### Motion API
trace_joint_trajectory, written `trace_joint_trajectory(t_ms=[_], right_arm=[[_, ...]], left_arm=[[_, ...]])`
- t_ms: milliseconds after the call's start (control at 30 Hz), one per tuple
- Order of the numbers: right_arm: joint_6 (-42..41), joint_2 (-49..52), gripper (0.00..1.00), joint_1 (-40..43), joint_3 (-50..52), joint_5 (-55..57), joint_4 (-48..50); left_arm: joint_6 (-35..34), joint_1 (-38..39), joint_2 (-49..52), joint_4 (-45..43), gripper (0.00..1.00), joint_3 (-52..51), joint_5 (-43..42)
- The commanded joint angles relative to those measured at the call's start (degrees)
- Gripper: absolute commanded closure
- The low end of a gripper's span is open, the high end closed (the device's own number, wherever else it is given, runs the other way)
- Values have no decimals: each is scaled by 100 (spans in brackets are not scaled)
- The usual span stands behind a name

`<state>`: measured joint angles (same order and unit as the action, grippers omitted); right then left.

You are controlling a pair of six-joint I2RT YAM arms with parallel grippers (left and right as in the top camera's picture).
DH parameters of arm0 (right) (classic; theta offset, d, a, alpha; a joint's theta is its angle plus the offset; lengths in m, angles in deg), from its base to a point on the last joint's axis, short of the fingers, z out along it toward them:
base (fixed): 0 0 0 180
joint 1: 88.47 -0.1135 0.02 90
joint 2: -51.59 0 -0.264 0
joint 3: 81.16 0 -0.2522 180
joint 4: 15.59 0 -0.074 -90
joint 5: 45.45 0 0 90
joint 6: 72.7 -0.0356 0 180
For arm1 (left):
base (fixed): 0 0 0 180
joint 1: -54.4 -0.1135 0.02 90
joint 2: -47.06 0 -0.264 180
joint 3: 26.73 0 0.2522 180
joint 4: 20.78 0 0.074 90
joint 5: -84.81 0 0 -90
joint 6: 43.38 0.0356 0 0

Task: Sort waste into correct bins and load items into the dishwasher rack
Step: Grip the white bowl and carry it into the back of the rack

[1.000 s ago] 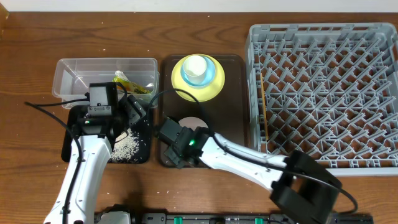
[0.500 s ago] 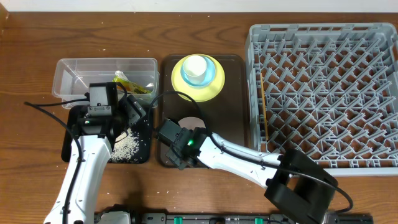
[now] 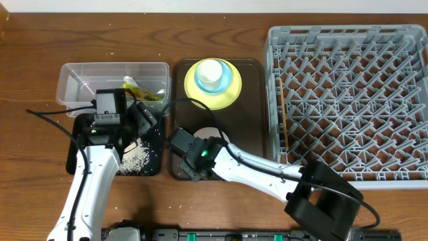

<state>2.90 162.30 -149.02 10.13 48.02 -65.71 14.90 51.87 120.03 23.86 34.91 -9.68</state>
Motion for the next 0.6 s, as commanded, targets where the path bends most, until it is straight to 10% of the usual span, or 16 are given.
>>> trace_joint_trajectory(t_ms=[0,567], right_arm=[[37,-83,99,168,-413,-223,-273],[1051,-496,99,3670,-1545,-4575,-396]], left_arm=[[-24,-20,-42,9,13,-24,72],[-26,-20,-42,9,13,-24,68]])
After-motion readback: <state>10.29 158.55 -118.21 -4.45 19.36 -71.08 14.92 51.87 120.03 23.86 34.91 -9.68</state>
